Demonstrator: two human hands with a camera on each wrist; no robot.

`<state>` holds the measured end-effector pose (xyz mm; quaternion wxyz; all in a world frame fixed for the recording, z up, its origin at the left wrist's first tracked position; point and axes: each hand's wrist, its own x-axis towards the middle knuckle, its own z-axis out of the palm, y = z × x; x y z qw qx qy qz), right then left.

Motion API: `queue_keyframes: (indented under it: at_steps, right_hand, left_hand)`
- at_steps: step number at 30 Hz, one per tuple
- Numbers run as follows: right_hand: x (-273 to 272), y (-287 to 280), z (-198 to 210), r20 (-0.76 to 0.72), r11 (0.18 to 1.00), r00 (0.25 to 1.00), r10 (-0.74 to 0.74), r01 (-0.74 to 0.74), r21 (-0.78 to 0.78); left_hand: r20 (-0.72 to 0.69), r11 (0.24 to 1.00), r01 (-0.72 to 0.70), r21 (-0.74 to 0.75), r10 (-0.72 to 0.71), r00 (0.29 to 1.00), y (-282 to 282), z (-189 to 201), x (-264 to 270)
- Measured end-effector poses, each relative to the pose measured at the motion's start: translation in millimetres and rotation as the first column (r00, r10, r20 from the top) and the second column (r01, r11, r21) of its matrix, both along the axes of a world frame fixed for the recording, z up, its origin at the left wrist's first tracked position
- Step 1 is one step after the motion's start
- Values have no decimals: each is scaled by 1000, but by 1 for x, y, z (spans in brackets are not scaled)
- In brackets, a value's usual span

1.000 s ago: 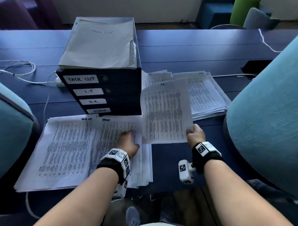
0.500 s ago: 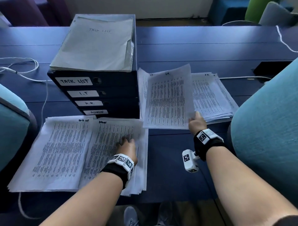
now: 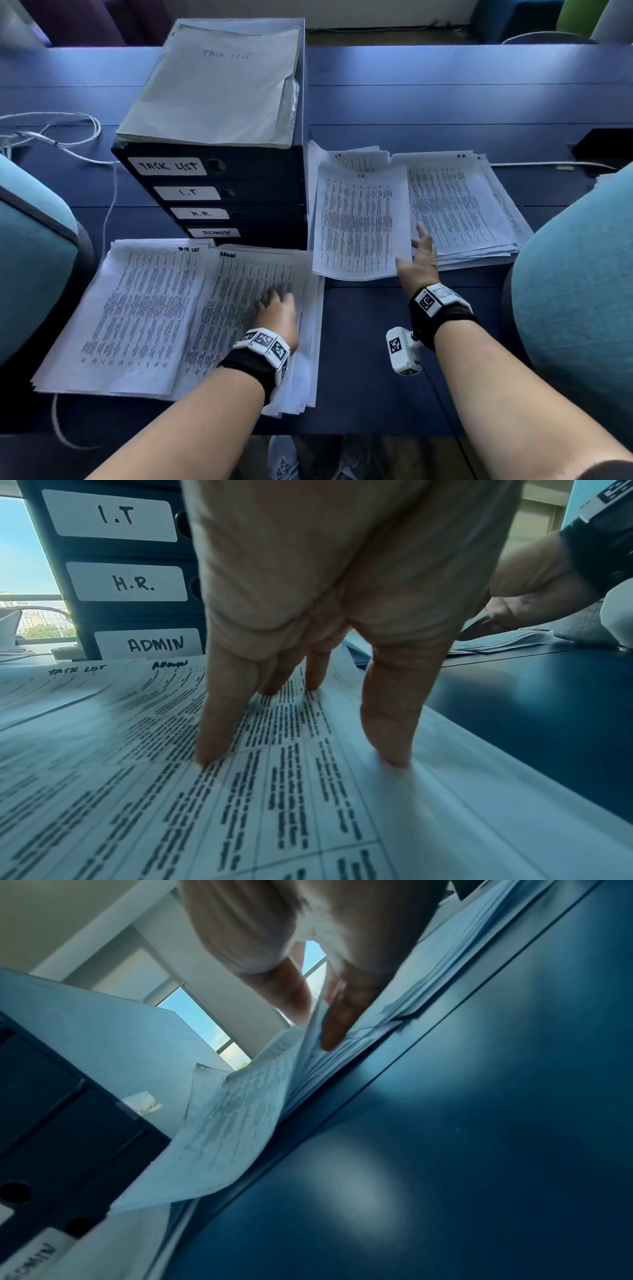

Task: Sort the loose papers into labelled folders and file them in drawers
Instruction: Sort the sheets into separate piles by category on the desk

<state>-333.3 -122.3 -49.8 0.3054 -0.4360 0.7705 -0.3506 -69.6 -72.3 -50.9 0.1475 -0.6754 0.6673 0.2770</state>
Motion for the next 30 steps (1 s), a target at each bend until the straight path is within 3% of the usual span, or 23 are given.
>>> queue_keyframes:
  at_steps: [5,7,12,17,22,26,30]
  right_hand:
    - [3,3,1,-236,965,969,72,-8,262]
    - [3,3,-2,-262,967,963,62,7,253]
    - [9,1,0,-325,998,944,61,-51,40]
    - [18,3,1,-489,969,845,218,-127,213]
    - [32,9,-12,-446,887,768,460,-368,281]
    - [36,4,-11,-403,795,698,592,-423,434]
    - [37,5,-10,-322,758,708,629,-467,456]
  left_hand:
    - [-3,1000,-7,0,7,1000,0,0,0]
    - [-7,1000,-8,0,8,1000,0,-1,0]
    - [-24,1000,-18,5,18,1000,0,-2,2]
    - [-32,1000,-26,0,26,999,0,-2,2]
    - [-34,1000,-28,-1,28,999,1,0,1]
    - [-29,1000,-27,-10,27,999,3,2,3]
    - [-55,999,-22,-23,21,998,5,1,7]
